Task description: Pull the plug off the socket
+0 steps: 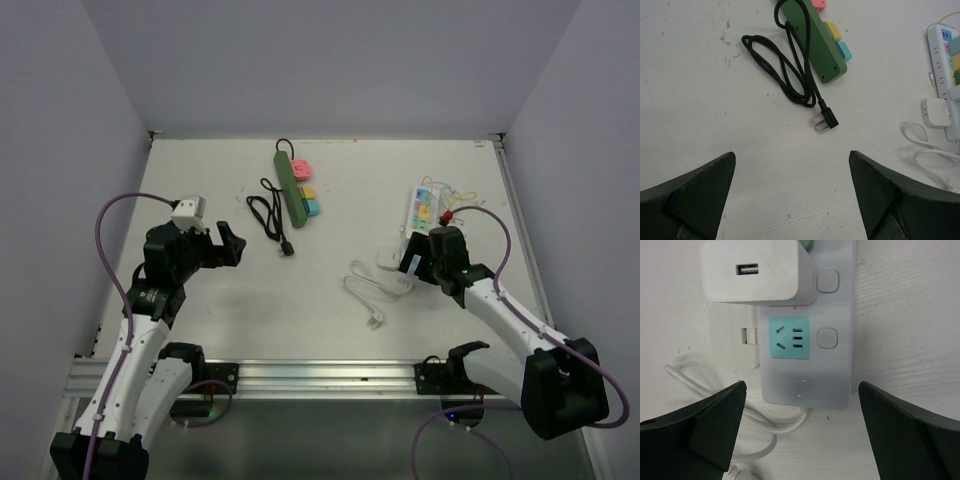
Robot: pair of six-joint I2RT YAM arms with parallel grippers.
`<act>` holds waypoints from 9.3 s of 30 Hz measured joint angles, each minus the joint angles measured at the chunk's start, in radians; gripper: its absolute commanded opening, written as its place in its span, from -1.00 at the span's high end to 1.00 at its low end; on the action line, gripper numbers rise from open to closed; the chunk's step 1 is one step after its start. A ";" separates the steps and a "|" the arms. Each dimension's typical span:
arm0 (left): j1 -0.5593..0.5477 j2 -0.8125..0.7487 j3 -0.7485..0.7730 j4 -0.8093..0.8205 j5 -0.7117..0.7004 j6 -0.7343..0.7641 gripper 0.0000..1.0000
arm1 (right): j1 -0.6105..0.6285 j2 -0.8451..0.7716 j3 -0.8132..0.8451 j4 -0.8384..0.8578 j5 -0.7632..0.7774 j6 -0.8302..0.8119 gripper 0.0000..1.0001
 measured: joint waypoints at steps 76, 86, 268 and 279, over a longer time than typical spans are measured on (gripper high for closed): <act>-0.681 1.184 0.396 0.669 0.058 -0.738 -0.53 | 0.172 0.009 -0.149 0.199 -0.035 -0.003 1.00; -0.684 1.259 0.396 0.756 0.130 -0.787 0.04 | 0.172 0.010 -0.160 0.236 -0.054 0.012 1.00; -0.740 1.362 0.571 0.539 0.104 -0.664 0.17 | -0.339 0.283 -0.200 0.718 -0.756 0.134 -0.04; -0.718 1.360 0.505 0.617 0.157 -0.716 0.17 | -0.244 0.207 -0.166 0.749 -0.715 0.088 0.25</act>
